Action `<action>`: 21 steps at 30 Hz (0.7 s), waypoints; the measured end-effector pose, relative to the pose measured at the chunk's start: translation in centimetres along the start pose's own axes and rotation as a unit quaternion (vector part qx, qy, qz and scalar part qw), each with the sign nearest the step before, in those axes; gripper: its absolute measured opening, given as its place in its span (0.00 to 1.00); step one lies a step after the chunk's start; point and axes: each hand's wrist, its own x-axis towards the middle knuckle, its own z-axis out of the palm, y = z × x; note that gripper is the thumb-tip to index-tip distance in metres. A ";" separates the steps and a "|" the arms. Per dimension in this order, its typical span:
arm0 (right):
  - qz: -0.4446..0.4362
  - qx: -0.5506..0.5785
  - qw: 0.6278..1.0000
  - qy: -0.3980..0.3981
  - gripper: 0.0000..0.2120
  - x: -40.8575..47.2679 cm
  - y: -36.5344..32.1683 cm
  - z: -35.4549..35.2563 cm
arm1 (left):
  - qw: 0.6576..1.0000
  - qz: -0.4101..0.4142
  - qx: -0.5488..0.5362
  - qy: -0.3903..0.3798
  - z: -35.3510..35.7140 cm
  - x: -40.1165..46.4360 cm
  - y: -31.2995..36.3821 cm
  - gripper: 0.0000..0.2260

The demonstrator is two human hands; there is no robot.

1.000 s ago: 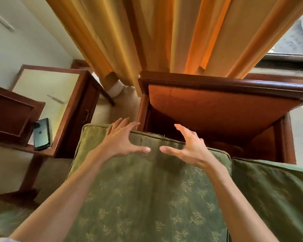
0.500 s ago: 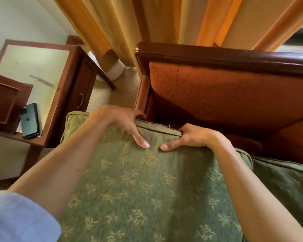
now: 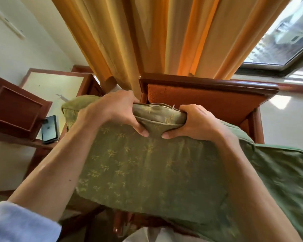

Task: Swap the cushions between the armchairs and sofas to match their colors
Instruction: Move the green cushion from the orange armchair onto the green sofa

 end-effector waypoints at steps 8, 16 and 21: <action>-0.020 -0.104 0.985 0.138 0.46 -11.7 -5.0 2.8 | 0.979 0.052 0.062 0.189 5.4 -12.1 0.2 0.51; -0.004 -0.140 0.981 0.132 0.50 -17.8 -9.7 7.2 | 0.945 0.088 0.078 0.304 11.0 -19.0 -0.2 0.48; -0.033 -0.166 0.975 0.145 0.58 -18.7 -11.9 10.0 | 0.950 0.072 0.105 0.286 12.6 -21.1 -0.1 0.48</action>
